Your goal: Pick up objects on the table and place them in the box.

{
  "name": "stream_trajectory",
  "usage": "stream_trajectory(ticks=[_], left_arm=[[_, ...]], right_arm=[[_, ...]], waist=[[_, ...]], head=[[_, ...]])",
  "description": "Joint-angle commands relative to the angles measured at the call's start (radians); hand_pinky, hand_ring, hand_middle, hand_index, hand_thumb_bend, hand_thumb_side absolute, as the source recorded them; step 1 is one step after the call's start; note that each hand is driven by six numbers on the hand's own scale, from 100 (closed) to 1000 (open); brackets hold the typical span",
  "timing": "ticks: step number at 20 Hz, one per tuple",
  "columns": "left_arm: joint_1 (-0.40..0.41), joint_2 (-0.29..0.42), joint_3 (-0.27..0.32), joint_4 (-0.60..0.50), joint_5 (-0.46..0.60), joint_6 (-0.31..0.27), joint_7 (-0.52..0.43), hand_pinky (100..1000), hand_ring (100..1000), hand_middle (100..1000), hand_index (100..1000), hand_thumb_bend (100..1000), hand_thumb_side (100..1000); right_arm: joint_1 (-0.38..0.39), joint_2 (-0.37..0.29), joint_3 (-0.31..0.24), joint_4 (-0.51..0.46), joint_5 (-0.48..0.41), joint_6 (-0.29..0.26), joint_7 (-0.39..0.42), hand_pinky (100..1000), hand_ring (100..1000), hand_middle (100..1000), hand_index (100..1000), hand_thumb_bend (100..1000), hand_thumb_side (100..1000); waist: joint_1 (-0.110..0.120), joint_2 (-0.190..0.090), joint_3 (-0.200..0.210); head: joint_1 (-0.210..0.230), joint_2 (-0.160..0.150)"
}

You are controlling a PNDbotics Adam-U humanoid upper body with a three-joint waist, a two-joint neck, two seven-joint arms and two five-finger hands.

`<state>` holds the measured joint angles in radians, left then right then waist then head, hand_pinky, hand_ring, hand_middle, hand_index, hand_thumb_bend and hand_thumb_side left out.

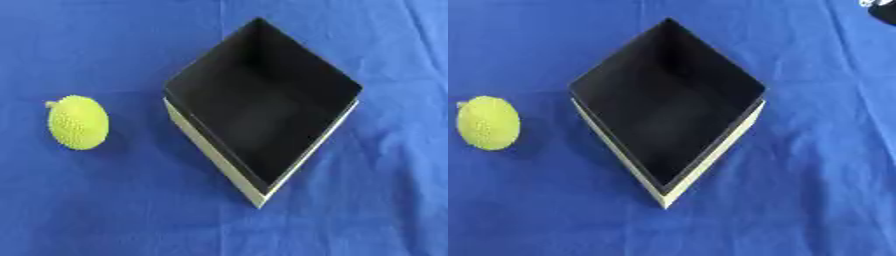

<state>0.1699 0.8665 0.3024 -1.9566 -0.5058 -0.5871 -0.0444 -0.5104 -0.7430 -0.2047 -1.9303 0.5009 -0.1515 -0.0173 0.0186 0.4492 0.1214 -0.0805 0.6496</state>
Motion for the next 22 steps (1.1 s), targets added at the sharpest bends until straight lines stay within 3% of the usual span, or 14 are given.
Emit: stream_trajectory(ticks=[1,9,16,22], left_arm=[[-0.023,0.088,-0.024,0.016,0.014,0.017,-0.03,943,899,862,901,420,100],[-0.158,0.173,-0.111,0.101,0.157,0.008,-0.167,935,903,860,901,436,100],[-0.316,0.169,-0.194,0.187,0.312,0.012,-0.345,916,881,843,911,447,100],[-0.408,0.152,-0.24,0.222,0.358,0.024,-0.451,916,885,846,900,469,100]], right_arm=[[-0.013,-0.021,-0.003,-0.015,-0.01,-0.004,0.004,827,802,702,836,100,100],[-0.016,-0.015,0.004,-0.014,-0.018,-0.007,0.012,827,803,699,837,100,100],[-0.022,-0.006,0.01,-0.013,-0.025,-0.01,0.018,827,803,695,837,100,100],[-0.025,0.0,0.013,-0.011,-0.03,-0.012,0.022,827,804,690,838,100,100]], waist=[[0.016,-0.165,-0.002],[0.024,-0.17,-0.011],[0.024,-0.173,-0.021],[0.027,-0.173,-0.026]], head=[[0.002,0.003],[0.007,0.008],[0.014,0.01],[0.023,0.015]])
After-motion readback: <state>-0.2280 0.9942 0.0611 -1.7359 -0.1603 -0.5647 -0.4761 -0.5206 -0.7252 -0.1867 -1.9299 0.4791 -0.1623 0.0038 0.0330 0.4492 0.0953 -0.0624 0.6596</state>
